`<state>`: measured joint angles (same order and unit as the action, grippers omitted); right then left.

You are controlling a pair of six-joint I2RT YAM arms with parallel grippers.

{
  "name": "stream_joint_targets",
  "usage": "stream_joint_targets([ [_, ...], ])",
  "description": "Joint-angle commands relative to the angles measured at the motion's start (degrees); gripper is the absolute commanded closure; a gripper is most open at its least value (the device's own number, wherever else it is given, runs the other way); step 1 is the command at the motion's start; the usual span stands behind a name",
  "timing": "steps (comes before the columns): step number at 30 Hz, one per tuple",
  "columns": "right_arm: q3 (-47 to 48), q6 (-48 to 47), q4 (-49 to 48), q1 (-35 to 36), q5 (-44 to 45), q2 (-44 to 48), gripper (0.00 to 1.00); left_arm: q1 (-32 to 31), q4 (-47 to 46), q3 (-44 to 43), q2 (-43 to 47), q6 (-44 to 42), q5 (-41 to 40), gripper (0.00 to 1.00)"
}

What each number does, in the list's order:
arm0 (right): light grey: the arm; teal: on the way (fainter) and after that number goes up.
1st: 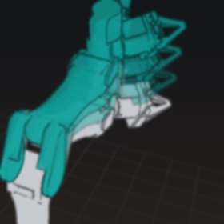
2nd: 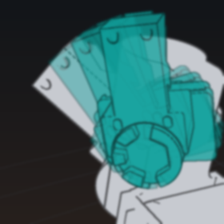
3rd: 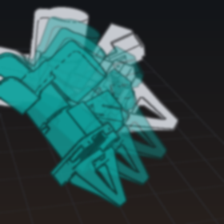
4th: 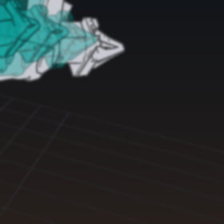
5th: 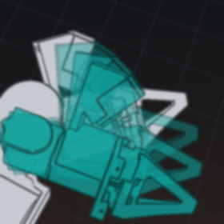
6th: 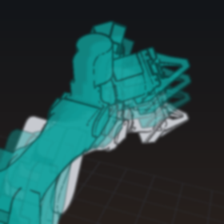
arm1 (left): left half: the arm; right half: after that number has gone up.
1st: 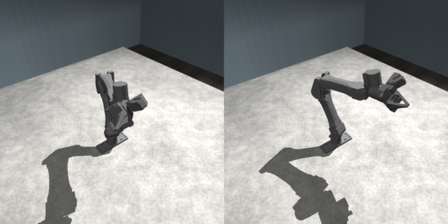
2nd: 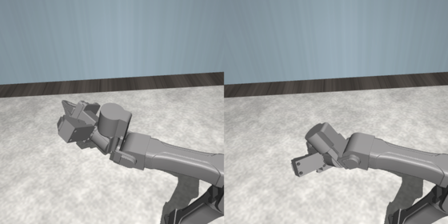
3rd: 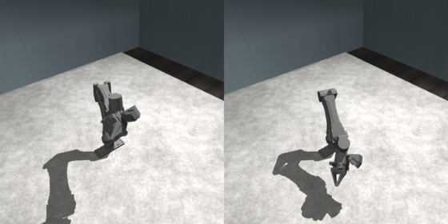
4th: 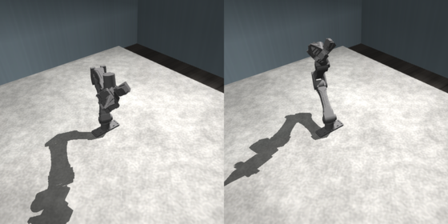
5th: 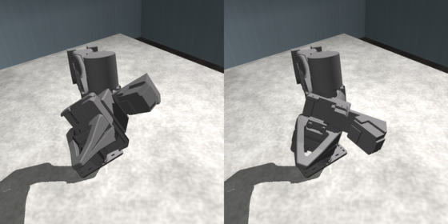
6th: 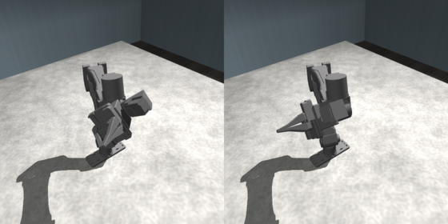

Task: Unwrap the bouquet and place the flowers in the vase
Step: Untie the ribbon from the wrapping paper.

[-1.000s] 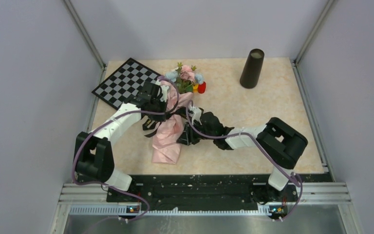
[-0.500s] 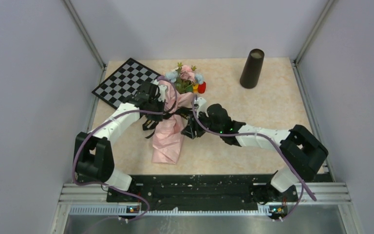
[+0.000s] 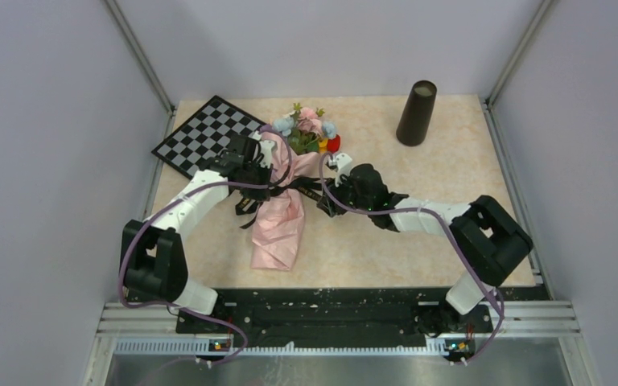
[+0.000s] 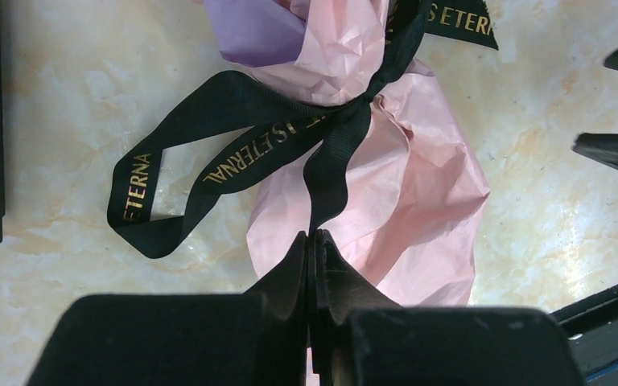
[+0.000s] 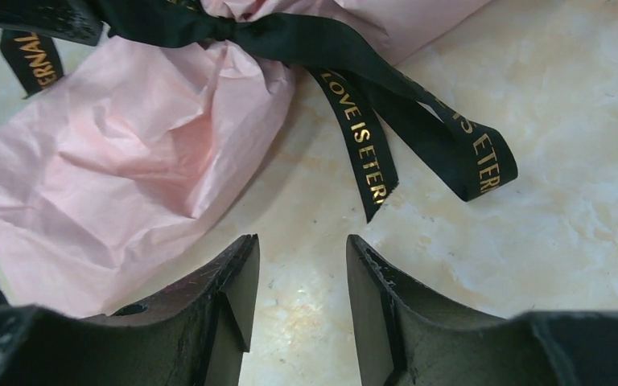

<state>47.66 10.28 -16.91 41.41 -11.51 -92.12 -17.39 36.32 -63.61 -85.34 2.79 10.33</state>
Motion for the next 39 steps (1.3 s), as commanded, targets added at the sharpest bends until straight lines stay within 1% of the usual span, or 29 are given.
stream_joint_targets([
  [1,1.1,-1.4,-8.4,0.2,1.6,-4.0,0.55,0.3,0.0,0.0,1.7,-0.9,1.9,1.0],
  [10,3.3,-3.2,-14.1,0.7,5.3,-11.2,0.57,0.4,0.3,-0.1,1.6,-0.9,2.4,1.0],
  [19,9.2,-5.2,-12.7,0.8,5.7,-17.1,0.57,0.5,0.9,-1.0,0.8,-0.9,3.0,1.0],
  [26,15.1,-6.9,-9.3,0.8,4.8,-21.5,0.57,0.6,1.2,-1.5,0.0,-0.5,4.6,1.0],
  [39,16.3,-4.8,-9.4,0.8,1.2,-24.3,0.57,0.6,1.5,-1.9,-0.5,-0.3,5.5,1.0],
])
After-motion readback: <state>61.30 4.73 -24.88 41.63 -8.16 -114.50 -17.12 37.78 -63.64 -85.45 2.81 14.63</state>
